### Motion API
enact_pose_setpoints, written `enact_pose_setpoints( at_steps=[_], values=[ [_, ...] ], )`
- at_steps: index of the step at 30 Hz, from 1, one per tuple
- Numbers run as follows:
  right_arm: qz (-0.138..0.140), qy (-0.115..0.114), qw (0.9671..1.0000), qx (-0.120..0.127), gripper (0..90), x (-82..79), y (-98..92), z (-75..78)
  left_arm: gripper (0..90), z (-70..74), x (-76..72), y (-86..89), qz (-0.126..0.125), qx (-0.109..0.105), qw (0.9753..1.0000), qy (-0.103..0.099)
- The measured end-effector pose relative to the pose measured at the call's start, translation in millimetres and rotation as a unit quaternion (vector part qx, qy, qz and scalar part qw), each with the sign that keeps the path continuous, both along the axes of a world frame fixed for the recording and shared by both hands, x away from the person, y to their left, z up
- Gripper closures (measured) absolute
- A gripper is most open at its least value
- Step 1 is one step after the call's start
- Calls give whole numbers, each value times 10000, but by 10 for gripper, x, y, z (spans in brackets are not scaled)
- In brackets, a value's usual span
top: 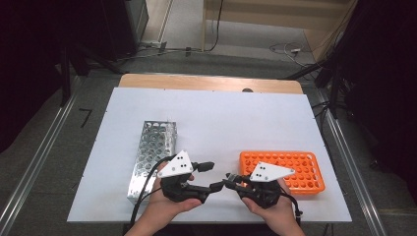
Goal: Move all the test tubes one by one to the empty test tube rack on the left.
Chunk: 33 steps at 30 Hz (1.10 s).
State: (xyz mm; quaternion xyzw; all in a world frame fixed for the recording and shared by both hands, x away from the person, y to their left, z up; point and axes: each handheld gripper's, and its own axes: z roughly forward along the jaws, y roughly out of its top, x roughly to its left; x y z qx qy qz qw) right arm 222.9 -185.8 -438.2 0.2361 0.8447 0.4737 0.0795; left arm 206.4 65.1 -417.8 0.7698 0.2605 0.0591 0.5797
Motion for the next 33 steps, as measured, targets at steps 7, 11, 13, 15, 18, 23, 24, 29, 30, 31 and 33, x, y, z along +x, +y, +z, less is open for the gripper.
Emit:
enact_pose_setpoints(
  at_steps=[7, 11, 13, 15, 18, 23, 24, 29, 30, 31, 33],
  values=[
    [231, 98, 9997, -13, 735, -50, 114, -20, 547, -20, -24, -92, -188, 96, 9998, -53],
    [342, 149, 9993, 8, 735, -71, 152, -16, 612, -30, -34, -136, -180, 188, 9996, -98],
    [377, 148, 9992, 25, 735, -85, 162, -9, 635, -33, -38, -147, -200, 240, 9994, -117],
    [416, 153, 9990, 38, 735, -95, 166, 0, 658, -41, -41, -162, -234, 256, 9993, -117],
    [475, 168, 9987, 41, 735, -106, 180, 4, 695, -50, -43, -176, -292, 287, 9991, -112],
    [551, 191, 9983, 24, 735, -121, 198, 2, 730, -50, -46, -177, -332, 285, 9990, -121],
    [564, 213, 9982, 27, 735, -119, 197, 2, 734, -50, -43, -174, -343, 277, 9990, -112],
    [598, 251, 9979, 80, 734, -112, 190, -2, 750, -44, -46, -163, -312, 286, 9990, -164],
    [605, 252, 9978, 91, 733, -112, 189, -2, 753, -43, -47, -160, -304, 287, 9990, -179],
    [606, 249, 9978, 96, 732, -112, 188, -3, 756, -42, -46, -156, -298, 288, 9990, -186],
    [608, 243, 9978, 114, 729, -109, 184, -5, 758, -38, -45, -148, -277, 291, 9990, -195]
  ],
)
